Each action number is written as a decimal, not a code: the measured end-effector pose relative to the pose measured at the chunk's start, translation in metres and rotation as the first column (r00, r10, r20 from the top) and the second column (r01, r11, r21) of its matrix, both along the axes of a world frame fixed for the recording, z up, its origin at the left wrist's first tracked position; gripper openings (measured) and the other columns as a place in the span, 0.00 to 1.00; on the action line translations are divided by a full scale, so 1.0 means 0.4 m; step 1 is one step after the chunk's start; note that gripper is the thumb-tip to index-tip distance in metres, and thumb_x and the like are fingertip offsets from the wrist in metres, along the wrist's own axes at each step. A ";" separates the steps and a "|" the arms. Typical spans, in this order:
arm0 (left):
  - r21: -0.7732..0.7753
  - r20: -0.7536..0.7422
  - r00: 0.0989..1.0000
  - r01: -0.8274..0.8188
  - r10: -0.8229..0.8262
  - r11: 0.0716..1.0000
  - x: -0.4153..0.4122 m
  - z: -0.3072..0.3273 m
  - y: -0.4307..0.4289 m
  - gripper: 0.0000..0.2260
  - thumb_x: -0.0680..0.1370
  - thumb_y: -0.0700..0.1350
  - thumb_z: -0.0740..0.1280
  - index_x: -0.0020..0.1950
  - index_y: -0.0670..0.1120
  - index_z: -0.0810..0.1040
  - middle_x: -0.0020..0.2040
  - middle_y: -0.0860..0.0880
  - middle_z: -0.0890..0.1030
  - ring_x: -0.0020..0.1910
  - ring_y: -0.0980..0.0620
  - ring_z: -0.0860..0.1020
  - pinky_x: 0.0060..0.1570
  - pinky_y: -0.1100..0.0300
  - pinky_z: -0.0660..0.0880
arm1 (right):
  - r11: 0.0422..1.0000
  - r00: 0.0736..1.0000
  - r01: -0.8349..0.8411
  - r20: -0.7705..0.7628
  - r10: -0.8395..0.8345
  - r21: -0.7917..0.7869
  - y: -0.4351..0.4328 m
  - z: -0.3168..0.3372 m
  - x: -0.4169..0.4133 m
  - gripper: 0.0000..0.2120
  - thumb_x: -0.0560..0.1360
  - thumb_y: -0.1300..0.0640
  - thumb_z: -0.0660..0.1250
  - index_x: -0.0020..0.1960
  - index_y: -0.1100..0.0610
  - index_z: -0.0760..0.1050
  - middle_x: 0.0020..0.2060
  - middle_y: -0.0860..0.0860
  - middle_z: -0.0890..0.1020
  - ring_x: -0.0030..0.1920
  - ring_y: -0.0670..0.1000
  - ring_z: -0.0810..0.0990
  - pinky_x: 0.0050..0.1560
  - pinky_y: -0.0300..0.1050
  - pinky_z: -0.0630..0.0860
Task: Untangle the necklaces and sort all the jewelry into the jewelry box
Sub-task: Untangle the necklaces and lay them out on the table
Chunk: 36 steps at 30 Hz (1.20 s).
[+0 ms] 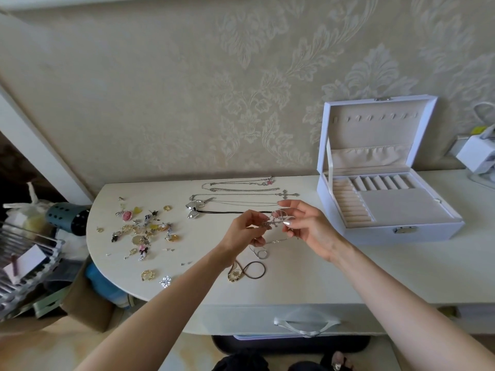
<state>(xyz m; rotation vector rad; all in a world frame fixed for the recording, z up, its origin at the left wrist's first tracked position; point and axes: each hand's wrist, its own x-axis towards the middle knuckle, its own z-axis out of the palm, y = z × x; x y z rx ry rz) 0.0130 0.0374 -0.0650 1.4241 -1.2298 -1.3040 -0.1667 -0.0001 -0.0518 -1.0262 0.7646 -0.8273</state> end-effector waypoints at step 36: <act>-0.131 0.013 1.000 0.001 0.000 0.991 -0.003 0.007 0.000 0.04 0.77 0.37 0.65 0.44 0.43 0.76 0.41 0.45 0.78 0.41 0.51 0.76 0.49 0.57 0.75 | 0.991 0.943 -0.043 -0.333 -0.002 -0.127 0.024 -0.032 0.015 0.05 0.72 0.66 0.69 0.47 0.60 0.80 0.35 0.52 0.80 0.37 0.48 0.77 0.41 0.41 0.76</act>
